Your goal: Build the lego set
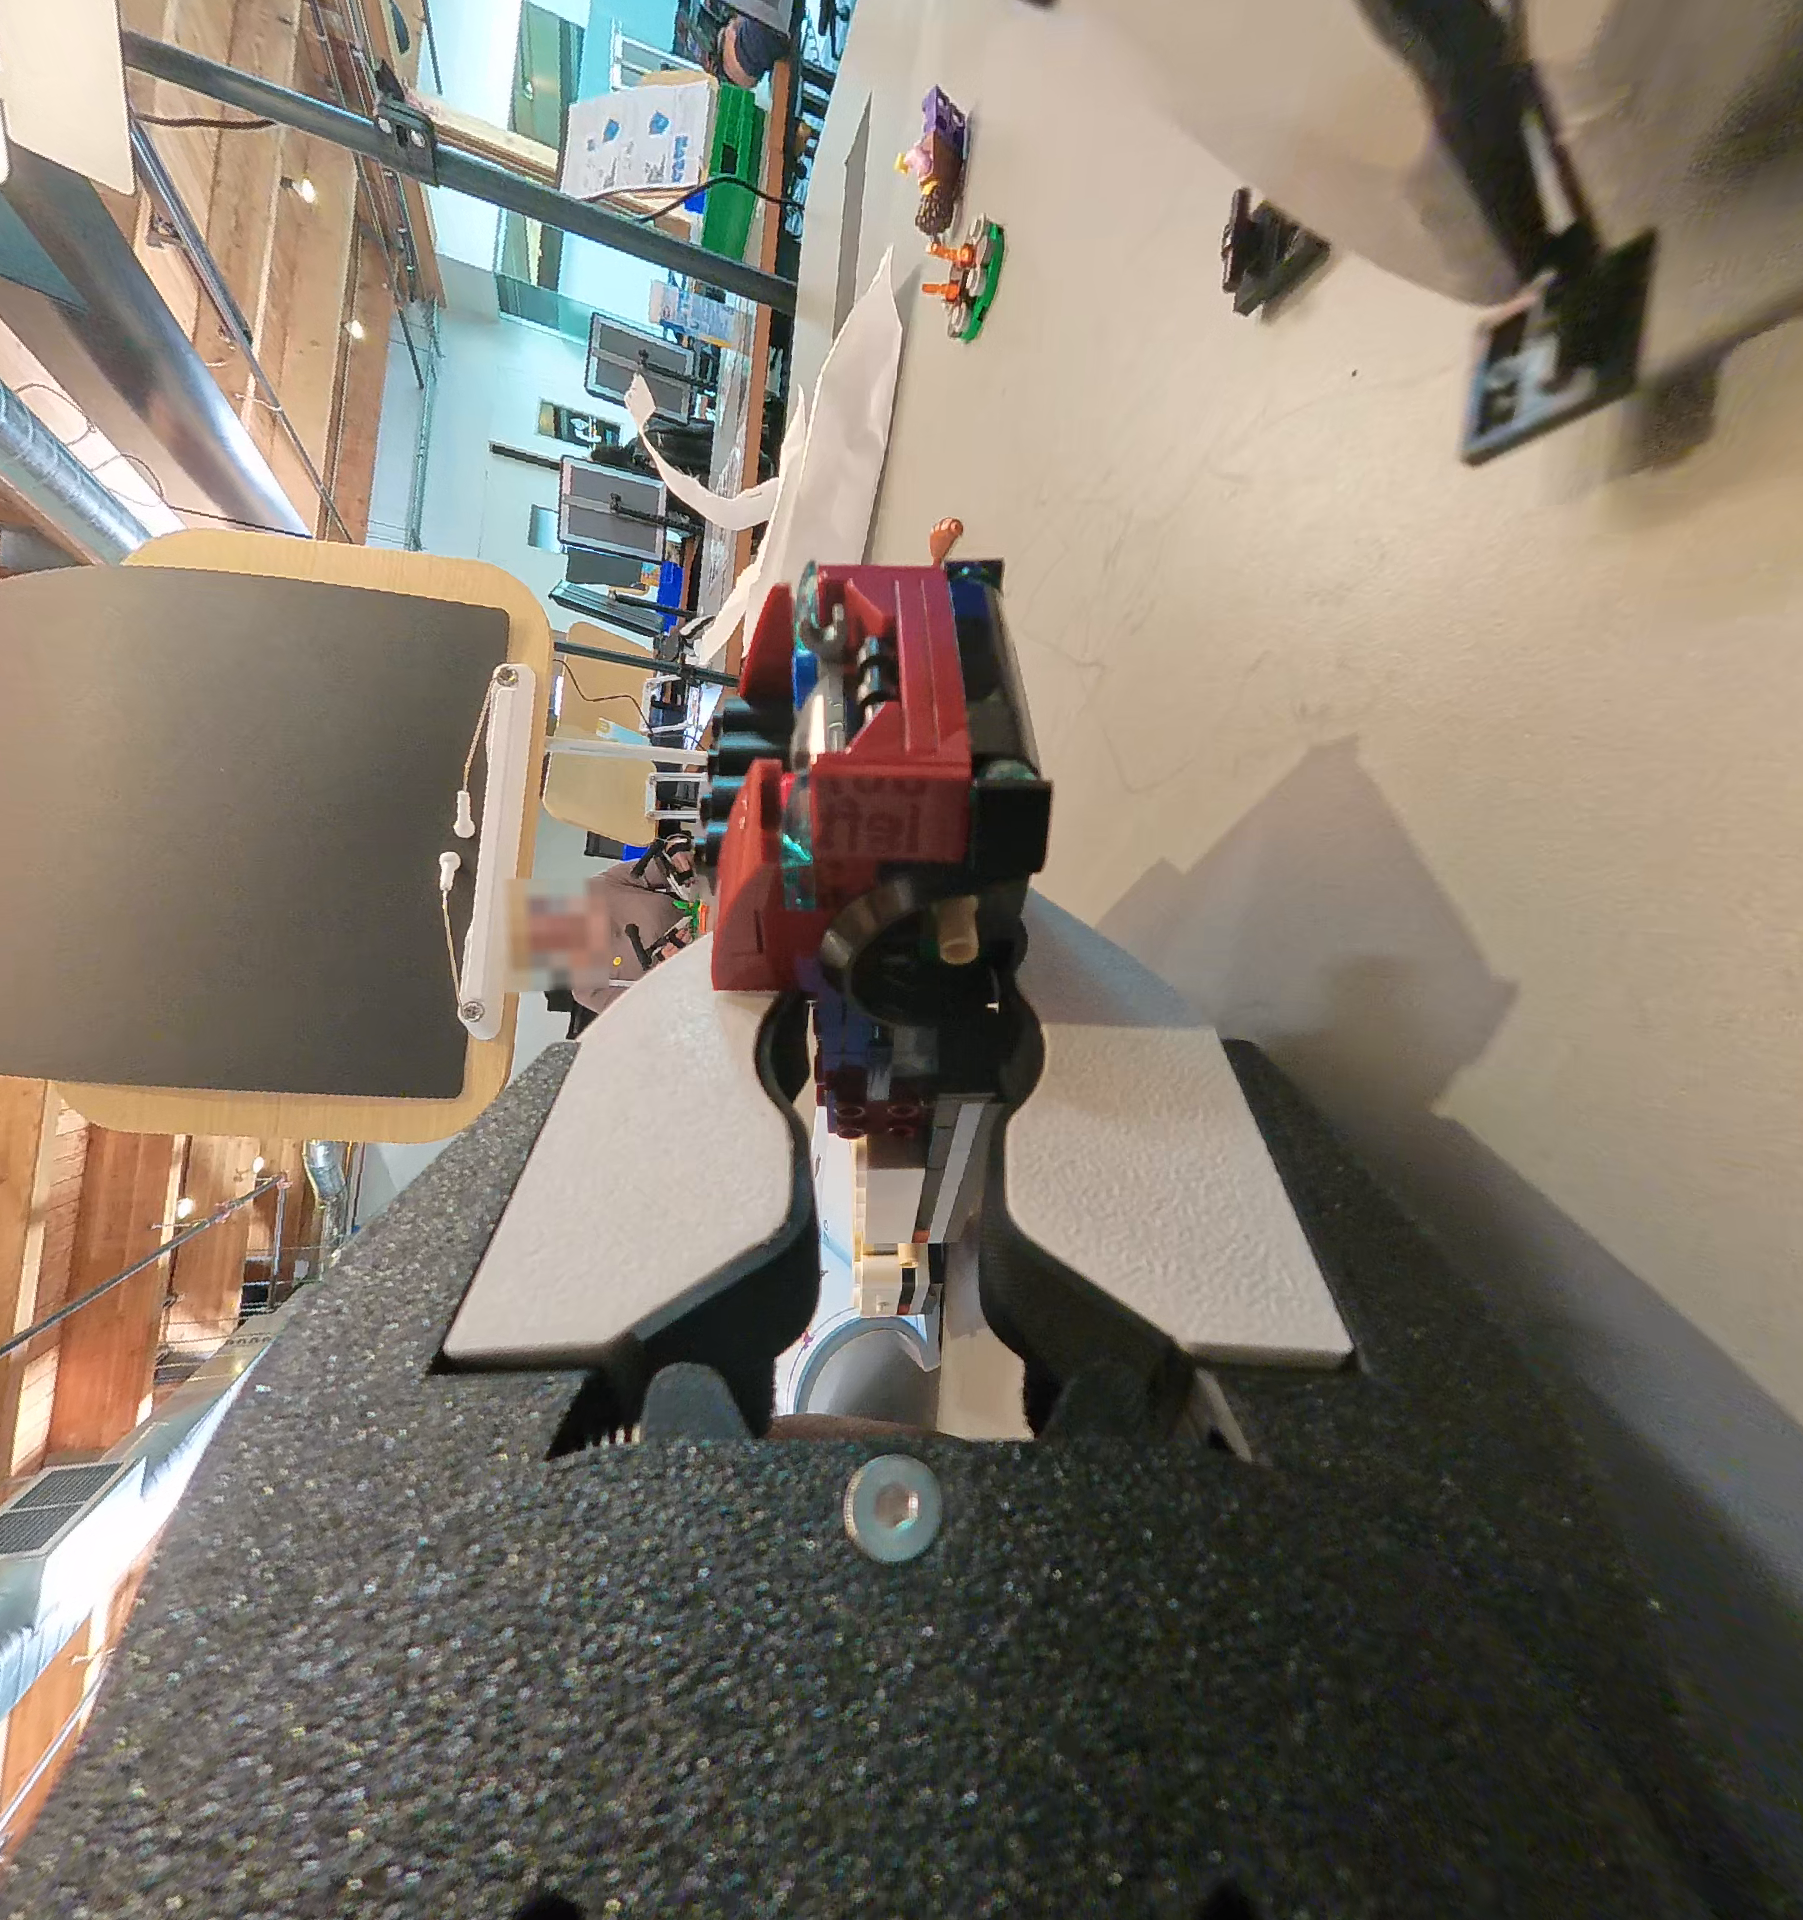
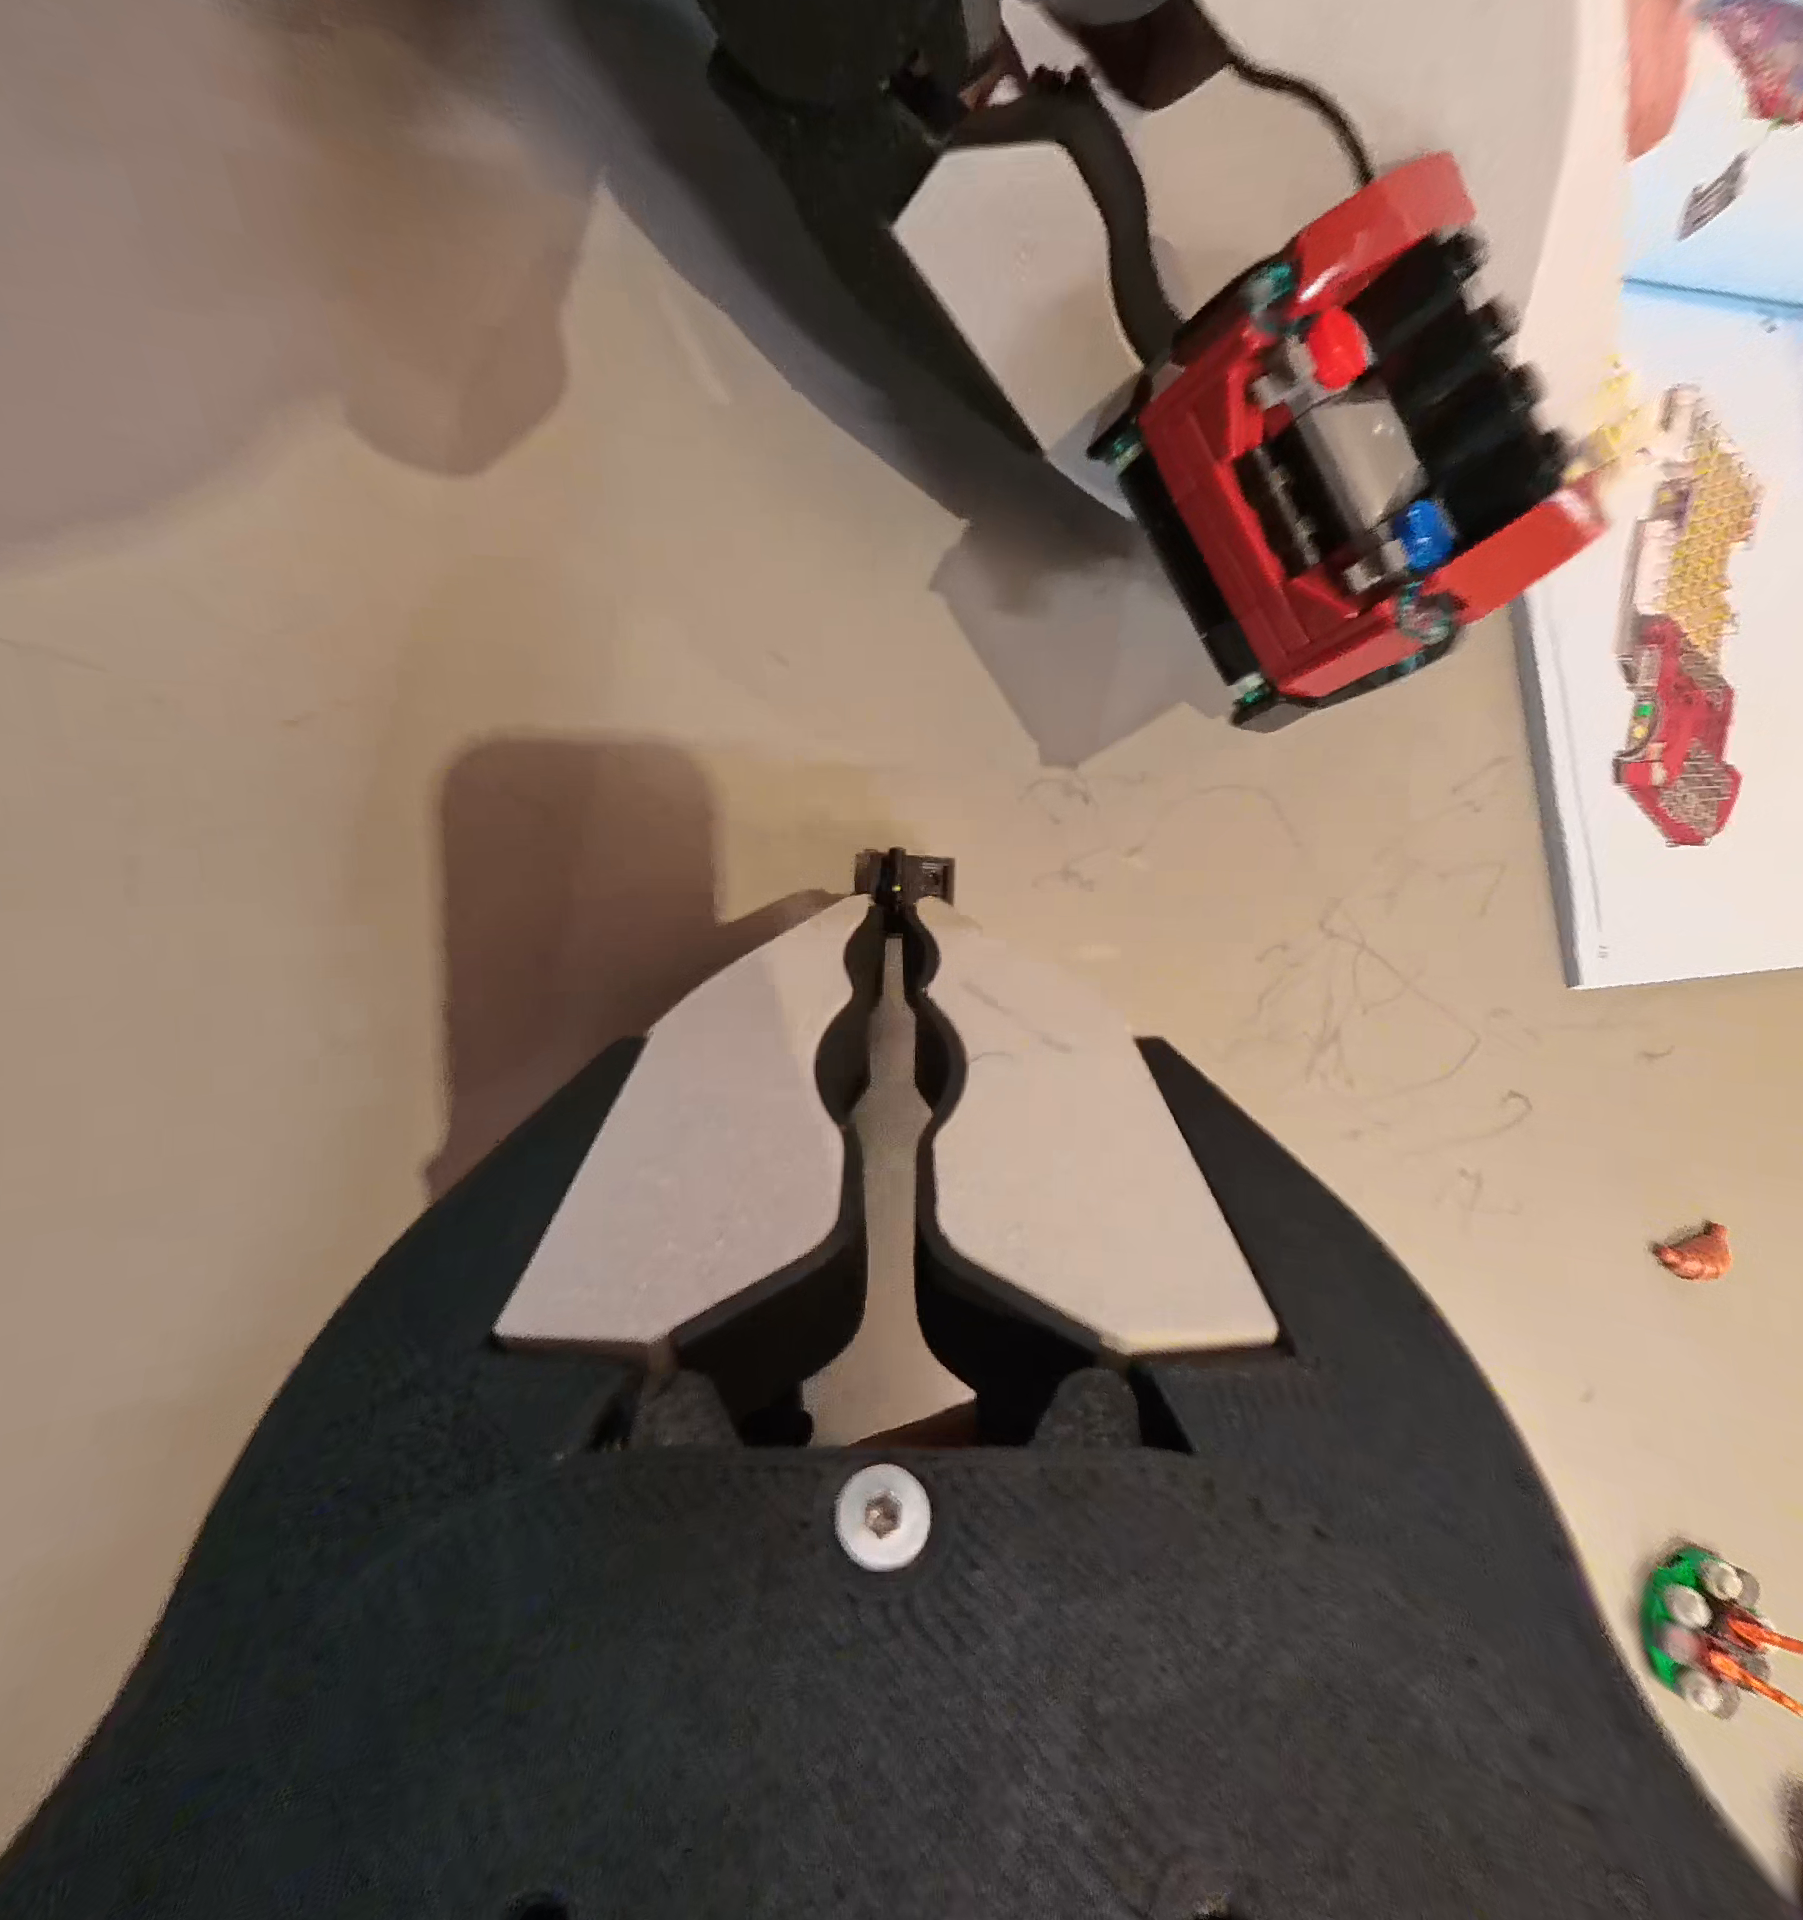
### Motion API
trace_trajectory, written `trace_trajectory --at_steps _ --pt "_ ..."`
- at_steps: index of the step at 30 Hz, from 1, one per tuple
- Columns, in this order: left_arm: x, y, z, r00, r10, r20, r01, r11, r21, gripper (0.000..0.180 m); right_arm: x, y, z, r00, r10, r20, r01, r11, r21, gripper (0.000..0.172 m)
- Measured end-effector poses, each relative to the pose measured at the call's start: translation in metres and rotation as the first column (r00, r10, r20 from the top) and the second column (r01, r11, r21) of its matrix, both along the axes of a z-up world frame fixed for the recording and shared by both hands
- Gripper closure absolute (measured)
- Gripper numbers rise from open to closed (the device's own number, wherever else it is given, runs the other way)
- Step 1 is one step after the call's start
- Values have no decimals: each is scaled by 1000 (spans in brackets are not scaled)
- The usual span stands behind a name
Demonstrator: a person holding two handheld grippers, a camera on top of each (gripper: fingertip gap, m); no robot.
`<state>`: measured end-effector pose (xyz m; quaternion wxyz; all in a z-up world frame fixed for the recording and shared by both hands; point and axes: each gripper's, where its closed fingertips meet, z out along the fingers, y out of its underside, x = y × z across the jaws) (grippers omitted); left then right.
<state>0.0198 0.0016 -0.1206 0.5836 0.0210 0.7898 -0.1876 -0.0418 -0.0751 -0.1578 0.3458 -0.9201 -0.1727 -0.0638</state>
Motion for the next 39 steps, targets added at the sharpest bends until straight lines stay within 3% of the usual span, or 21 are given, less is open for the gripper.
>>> trace_trajectory --at_steps 9,19,31,39 --pt "1 -1 0 1000 -1 -1 1 1000 -3 148 24 6 65 988 -69 141 24 954 299 166" --pt "1 -1 -1 1000 -1 -1 1 1000 -2 148 56 -19 29 980 -168 110 158 983 95 161" --pt "2 -3 -3 1000 1 -1 -1 1000 3 148 103 -5 3 889 -456 -47 458 887 49 151" --pt "2 -3 -3 1000 -1 2 1 1000 7 148 110 11 -6 898 -439 12 439 898 -2 149"
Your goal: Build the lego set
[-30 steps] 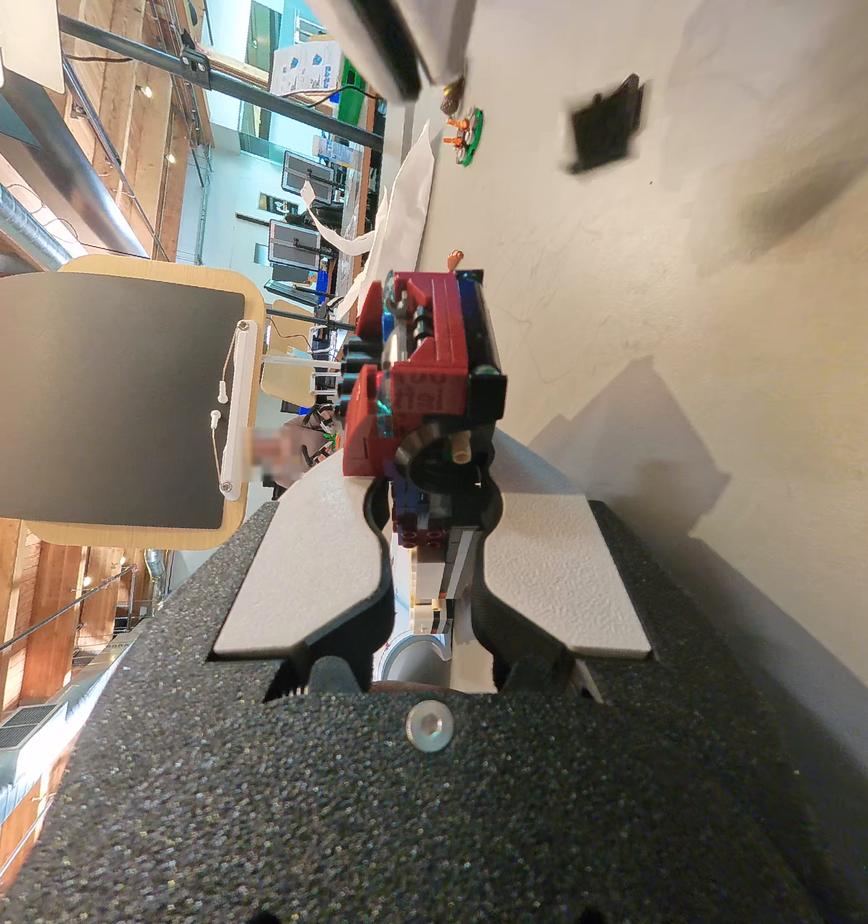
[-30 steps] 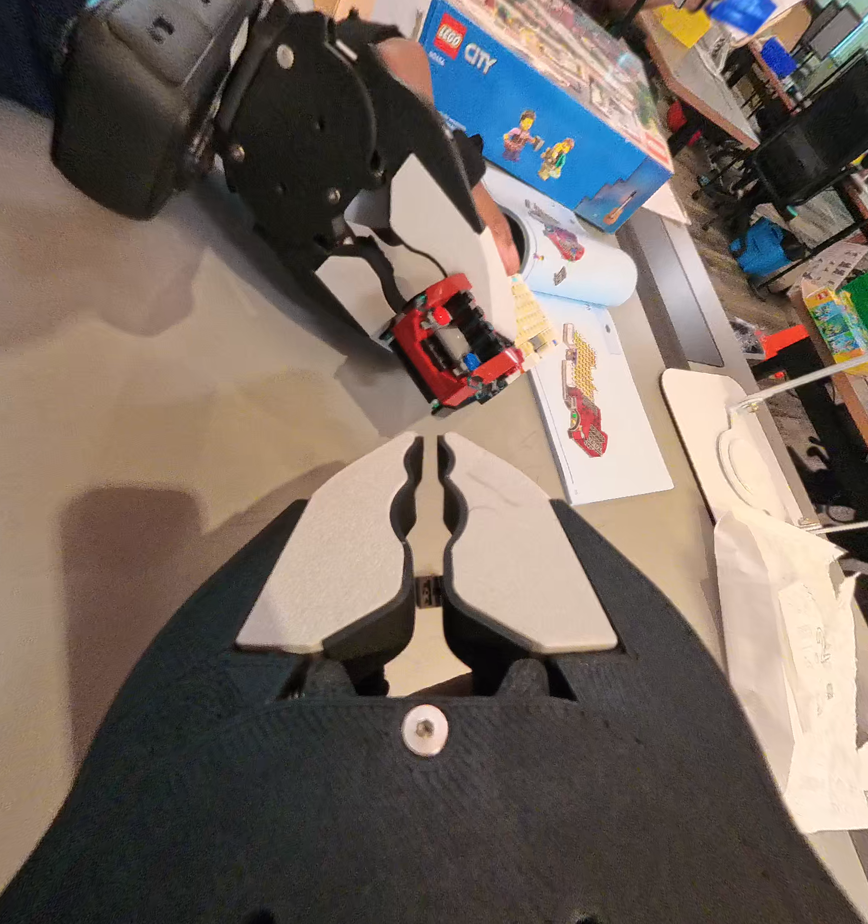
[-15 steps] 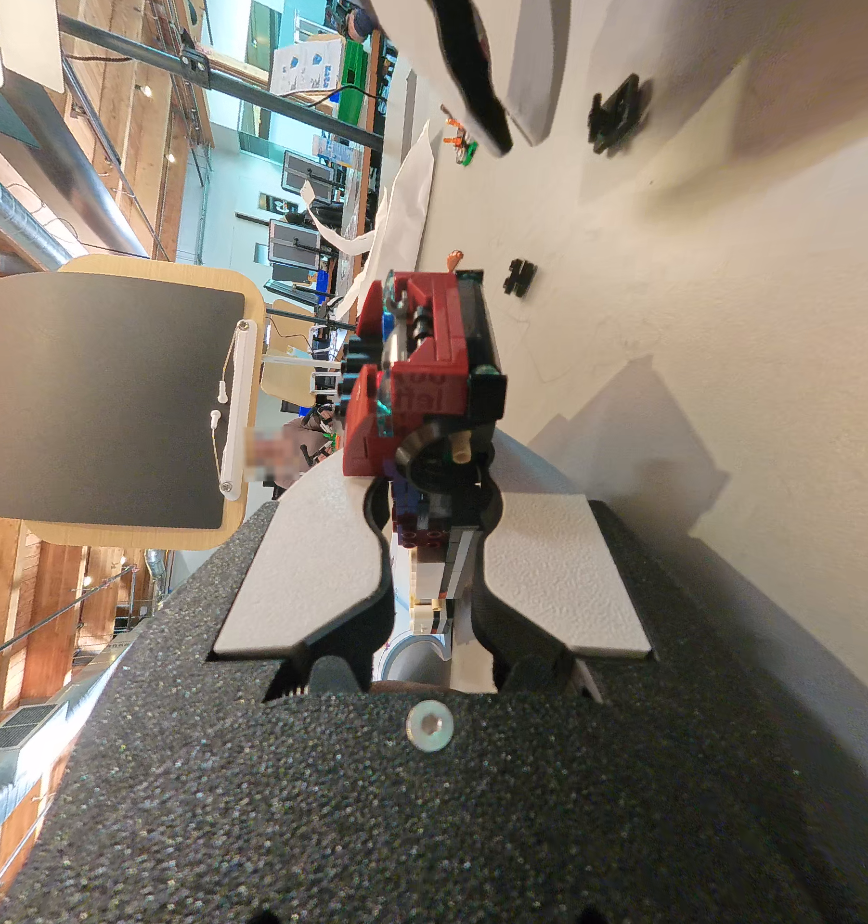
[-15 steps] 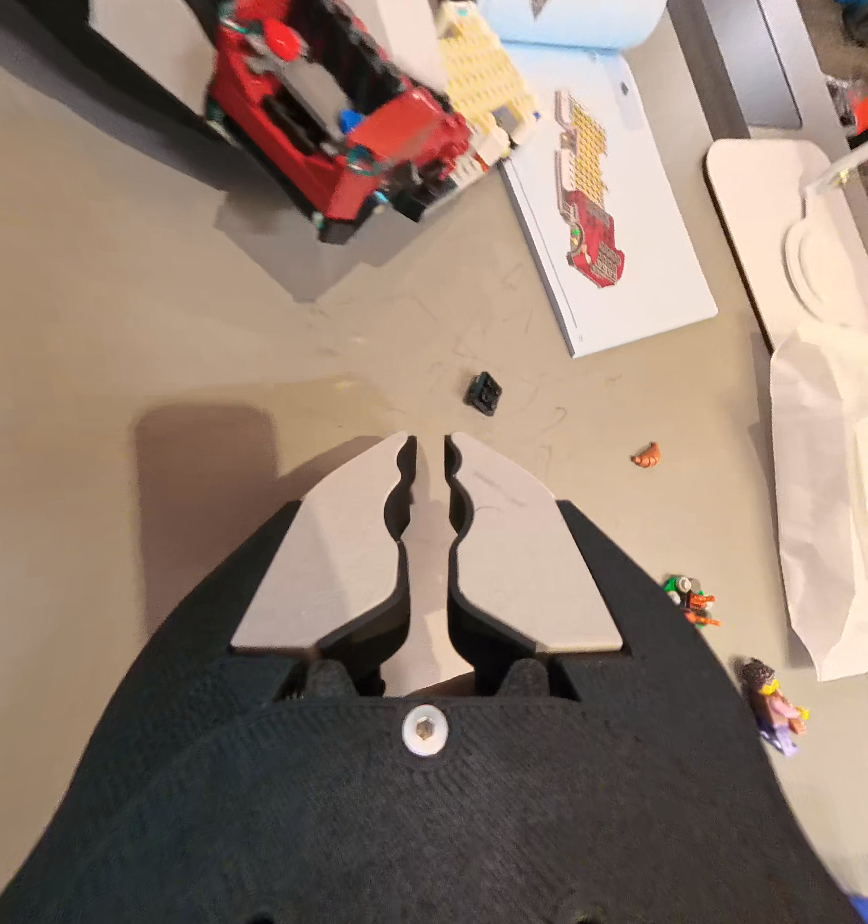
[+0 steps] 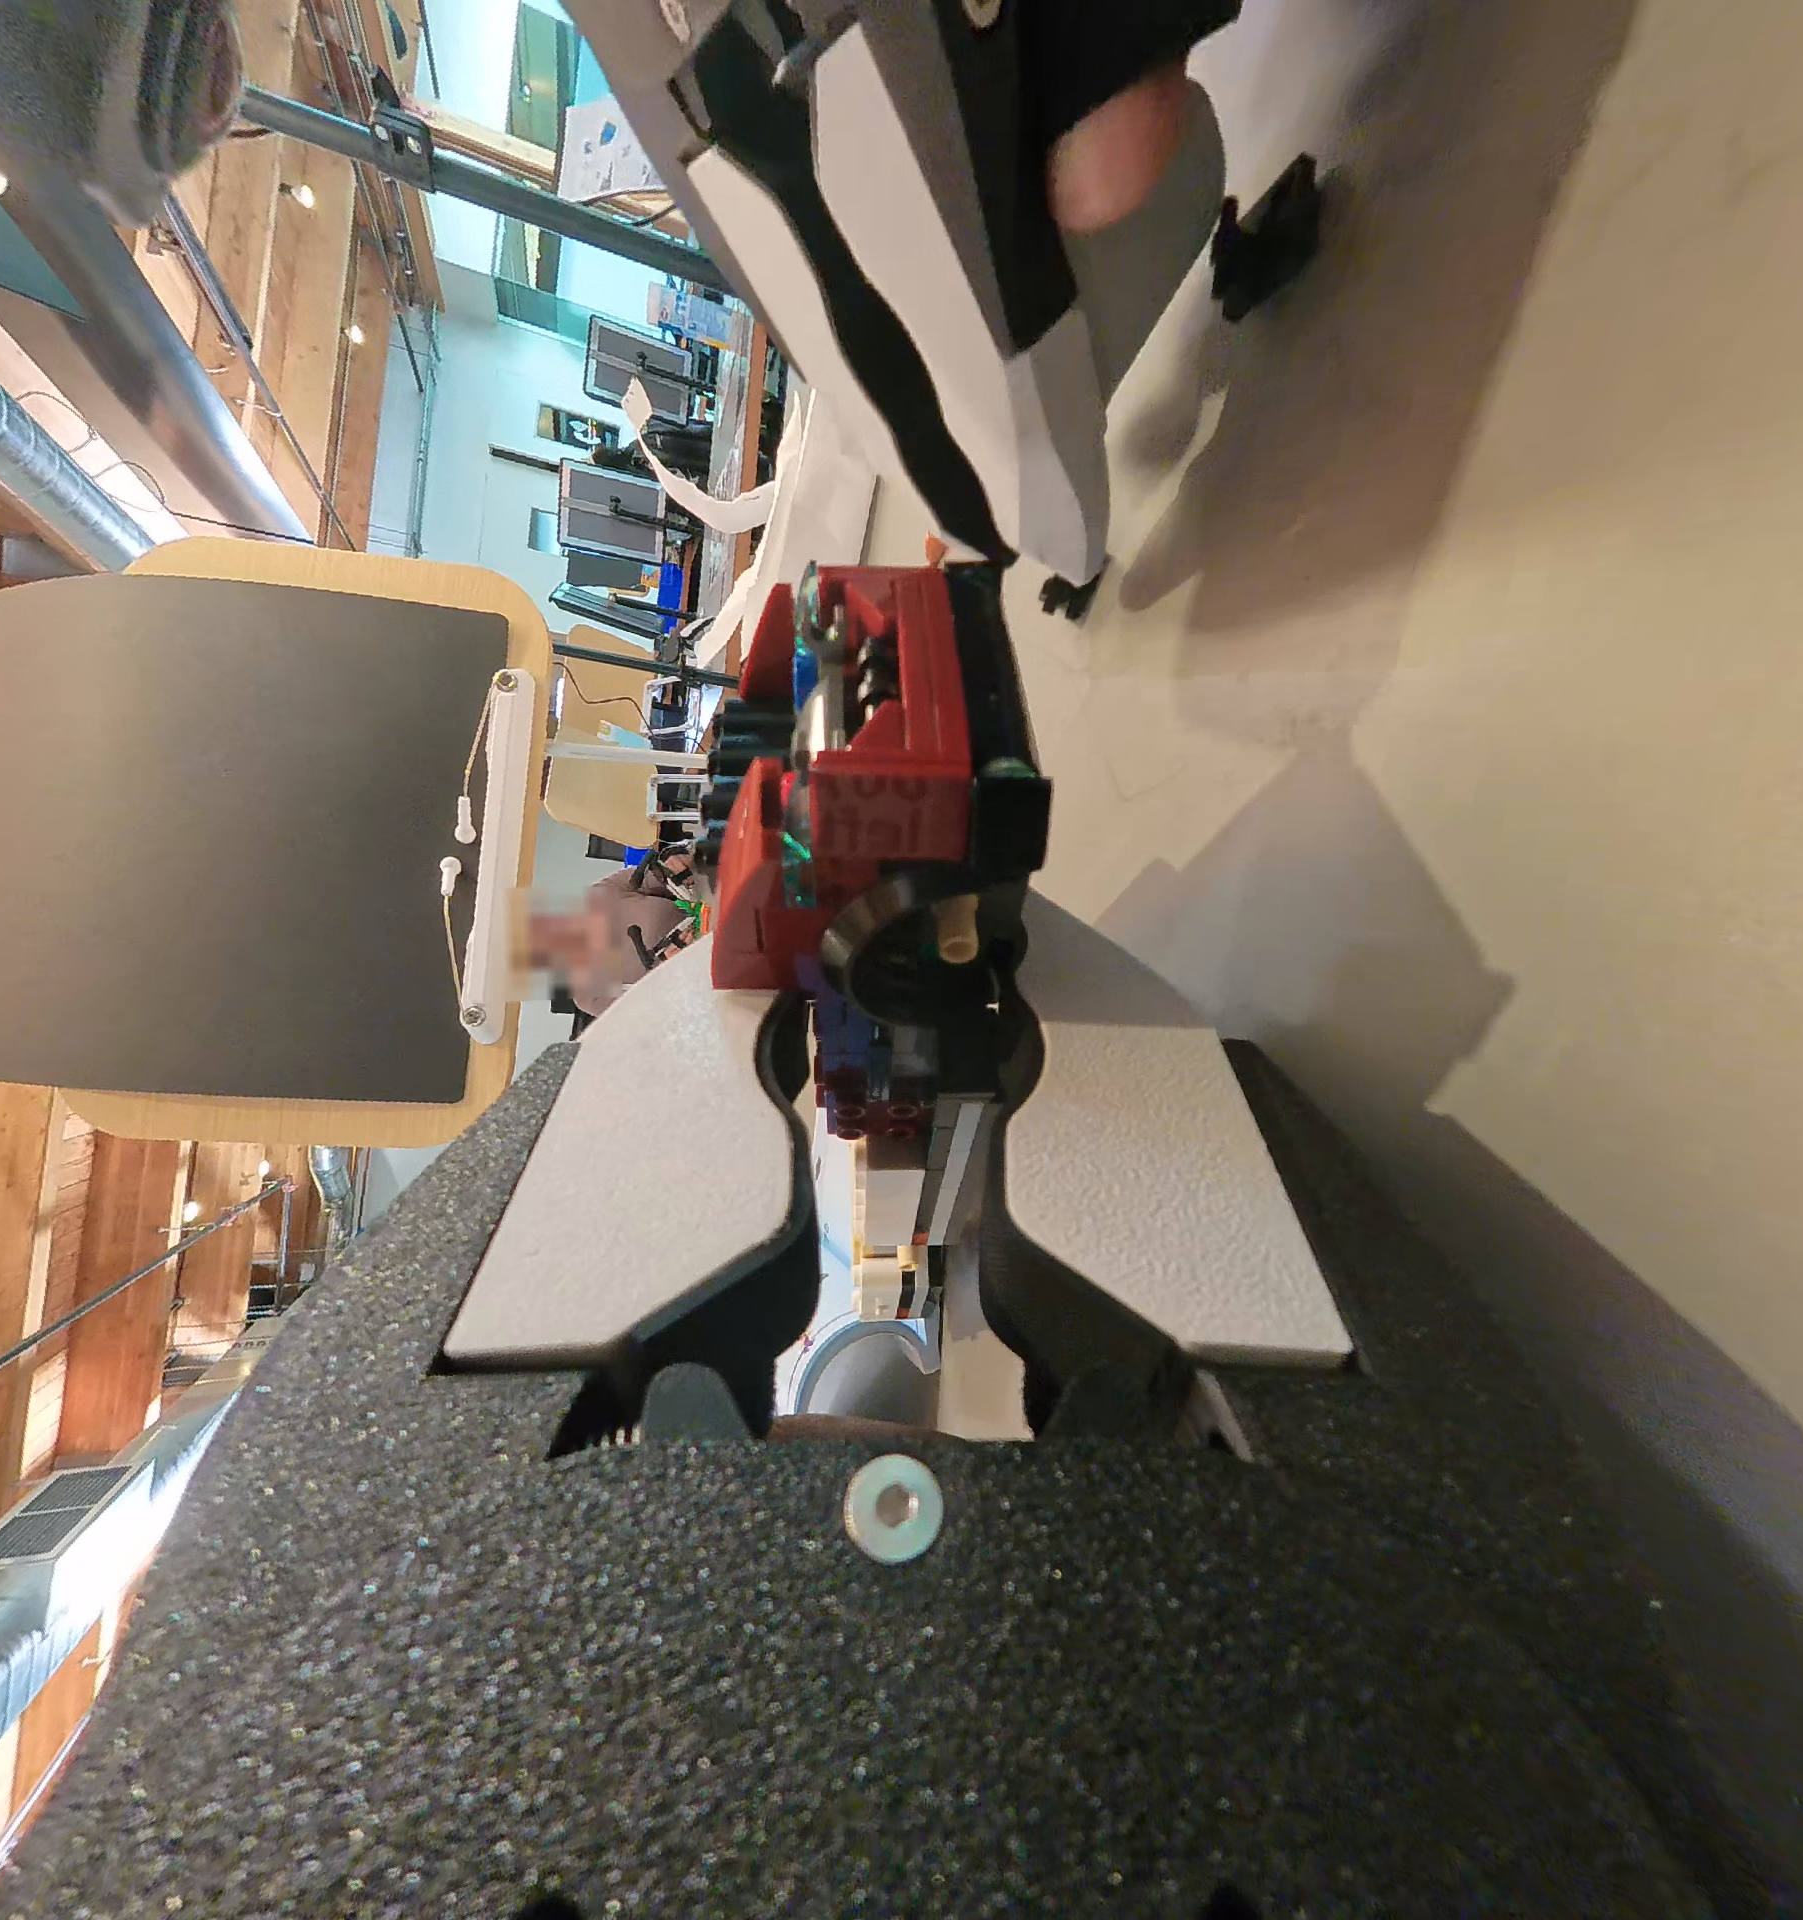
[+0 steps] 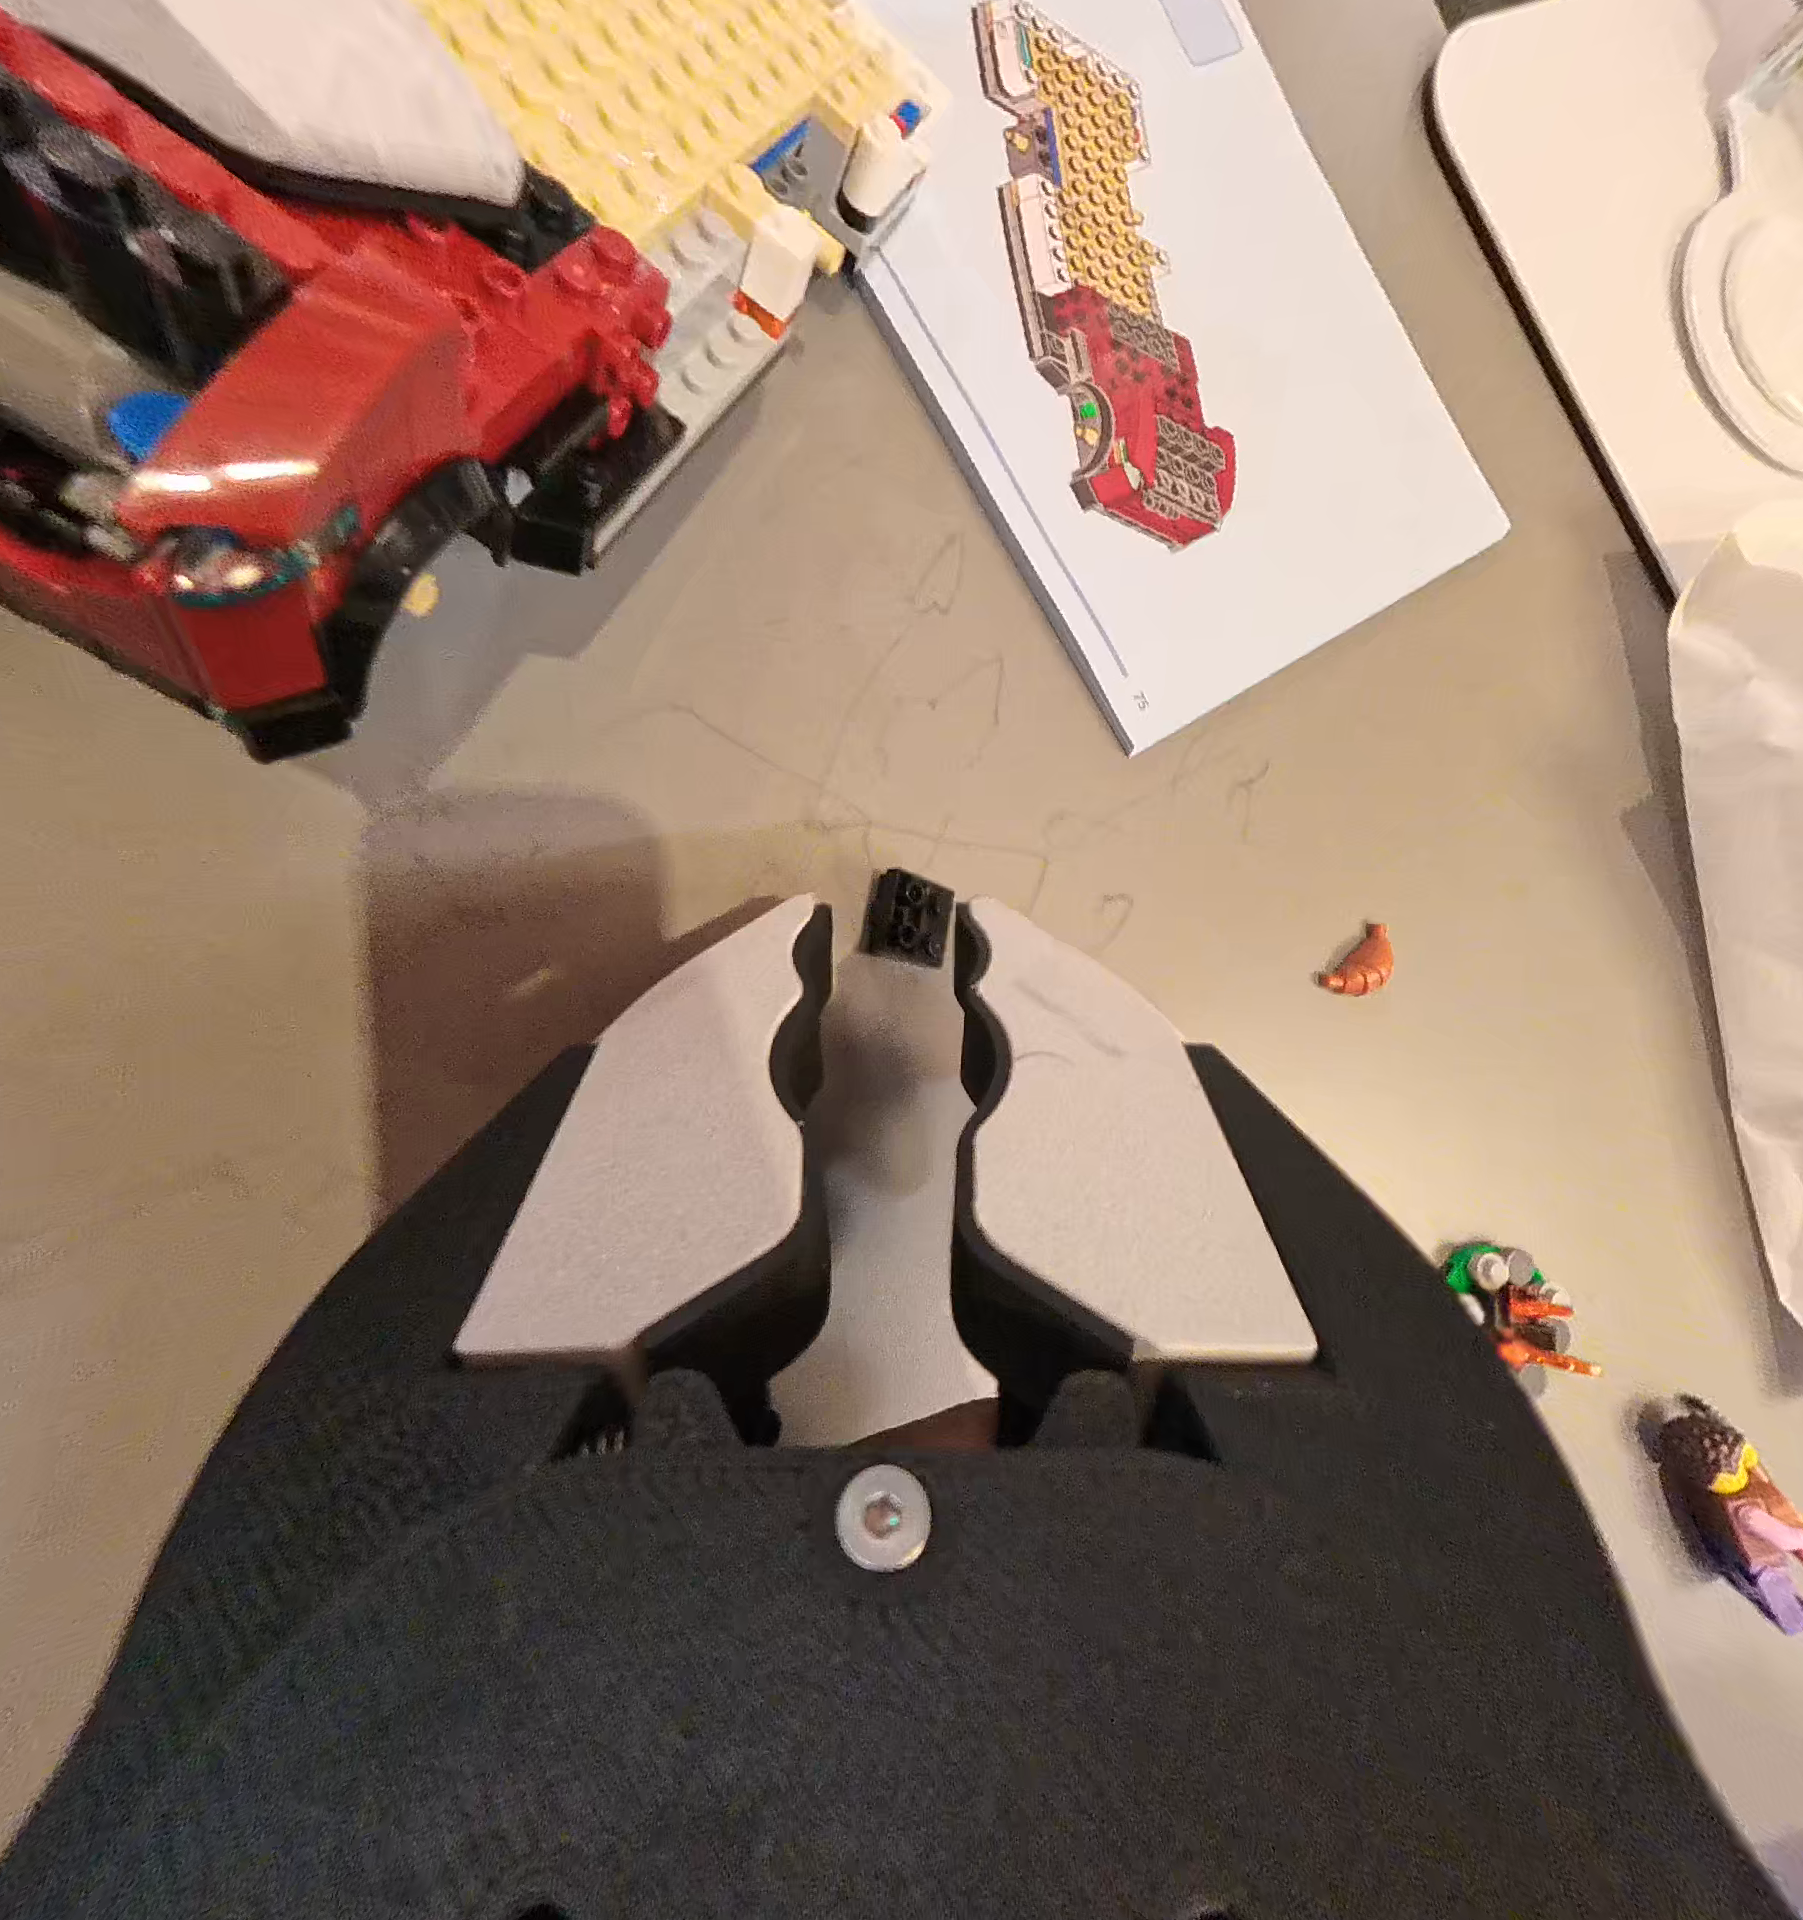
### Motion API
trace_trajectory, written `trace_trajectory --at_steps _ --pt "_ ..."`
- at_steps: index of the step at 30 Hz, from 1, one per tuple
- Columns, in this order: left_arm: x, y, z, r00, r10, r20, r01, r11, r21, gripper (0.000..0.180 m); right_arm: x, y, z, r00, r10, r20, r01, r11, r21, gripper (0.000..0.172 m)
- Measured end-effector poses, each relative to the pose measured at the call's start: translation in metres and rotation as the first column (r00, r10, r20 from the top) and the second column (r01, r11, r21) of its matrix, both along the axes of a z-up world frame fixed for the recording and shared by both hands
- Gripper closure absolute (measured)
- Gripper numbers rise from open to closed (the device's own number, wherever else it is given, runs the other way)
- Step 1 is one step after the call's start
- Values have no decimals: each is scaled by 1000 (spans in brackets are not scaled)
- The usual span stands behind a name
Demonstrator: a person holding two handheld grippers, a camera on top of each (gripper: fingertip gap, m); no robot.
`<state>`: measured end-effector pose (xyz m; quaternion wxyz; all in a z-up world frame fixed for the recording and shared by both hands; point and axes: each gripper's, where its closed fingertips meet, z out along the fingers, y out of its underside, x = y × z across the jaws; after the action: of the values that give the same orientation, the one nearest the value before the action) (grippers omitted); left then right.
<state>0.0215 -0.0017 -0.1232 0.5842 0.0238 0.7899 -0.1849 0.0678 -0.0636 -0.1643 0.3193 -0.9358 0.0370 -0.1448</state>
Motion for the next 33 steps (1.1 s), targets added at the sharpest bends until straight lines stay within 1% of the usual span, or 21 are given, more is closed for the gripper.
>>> trace_trajectory --at_steps 7,11,14,16,21,24,26,29,33 --pt "-1 -1 0 1000 -3 1 3 1000 2 148 3 0 -9 999 24 21 -22 997 -74 161" --pt "-1 -2 0 1000 -3 0 3 1000 2 148 -8 -1 -9 989 146 14 -145 986 -81 161" --pt "-1 -2 0 1000 -4 0 4 1000 2 148 -21 -3 -9 965 262 13 -260 962 -87 161" --pt "-1 -3 0 1000 -4 0 4 1000 1 148 -27 -5 -8 954 301 2 -300 950 -87 161" --pt "-1 -4 0 1000 -5 0 5 1000 5 148 -31 -2 -1 957 289 -28 -290 956 -54 159" --pt "-1 -4 0 1000 -5 1 5 1000 7 148 -29 -3 -4 964 265 -29 -266 960 -84 160" --pt "-1 -4 0 1000 -5 2 5 1000 8 148 -26 -5 -8 966 259 -2 -258 959 -118 163" --pt "-2 -5 0 1000 -6 6 6 1000 15 148 -26 -5 -7 964 266 26 -261 958 -114 164" --pt "-3 -7 1 1000 -10 10 10 1000 21 148 -24 -6 -4 952 288 106 -276 955 -112 164"
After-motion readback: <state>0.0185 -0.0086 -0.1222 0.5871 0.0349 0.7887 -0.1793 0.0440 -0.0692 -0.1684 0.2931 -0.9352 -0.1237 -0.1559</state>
